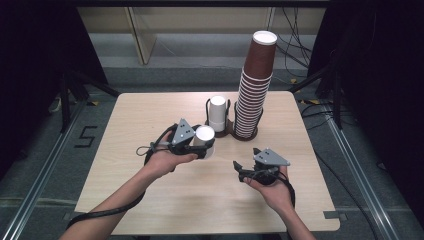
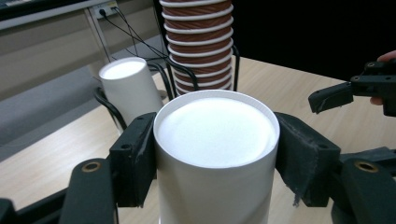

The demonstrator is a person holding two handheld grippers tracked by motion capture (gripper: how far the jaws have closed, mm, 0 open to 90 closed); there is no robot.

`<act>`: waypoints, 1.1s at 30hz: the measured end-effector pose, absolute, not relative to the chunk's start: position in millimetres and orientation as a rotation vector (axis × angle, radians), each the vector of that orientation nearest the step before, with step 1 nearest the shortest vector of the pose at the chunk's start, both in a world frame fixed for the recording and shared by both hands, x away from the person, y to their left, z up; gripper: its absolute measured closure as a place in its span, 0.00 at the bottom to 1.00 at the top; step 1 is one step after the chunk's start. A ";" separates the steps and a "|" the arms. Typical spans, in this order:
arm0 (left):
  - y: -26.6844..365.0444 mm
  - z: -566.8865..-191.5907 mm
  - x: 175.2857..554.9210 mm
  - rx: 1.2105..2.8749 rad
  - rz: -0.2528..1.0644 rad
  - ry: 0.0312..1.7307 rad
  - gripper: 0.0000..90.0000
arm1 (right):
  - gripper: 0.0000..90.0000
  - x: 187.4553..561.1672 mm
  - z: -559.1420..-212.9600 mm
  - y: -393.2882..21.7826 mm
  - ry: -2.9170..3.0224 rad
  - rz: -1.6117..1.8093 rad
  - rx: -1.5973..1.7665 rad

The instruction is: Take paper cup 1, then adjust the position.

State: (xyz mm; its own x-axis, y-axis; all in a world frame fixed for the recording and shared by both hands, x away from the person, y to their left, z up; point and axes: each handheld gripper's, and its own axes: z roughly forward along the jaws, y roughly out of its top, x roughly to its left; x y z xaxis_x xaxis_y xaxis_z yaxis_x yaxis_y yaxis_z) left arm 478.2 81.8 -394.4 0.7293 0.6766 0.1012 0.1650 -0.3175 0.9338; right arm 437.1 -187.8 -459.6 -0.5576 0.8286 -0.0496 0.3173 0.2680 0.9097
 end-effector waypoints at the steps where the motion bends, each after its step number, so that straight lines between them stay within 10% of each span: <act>1: 81.8 -394.4 478.2 1.856 0.594 0.653 0.37 | 0.18 437.1 -459.6 -187.8 2.013 1.260 1.031; 33: 12.3 -406.8 462.7 1.944 0.396 0.612 0.38 | 0.18 400.0 -468.7 -167.6 1.893 1.548 1.118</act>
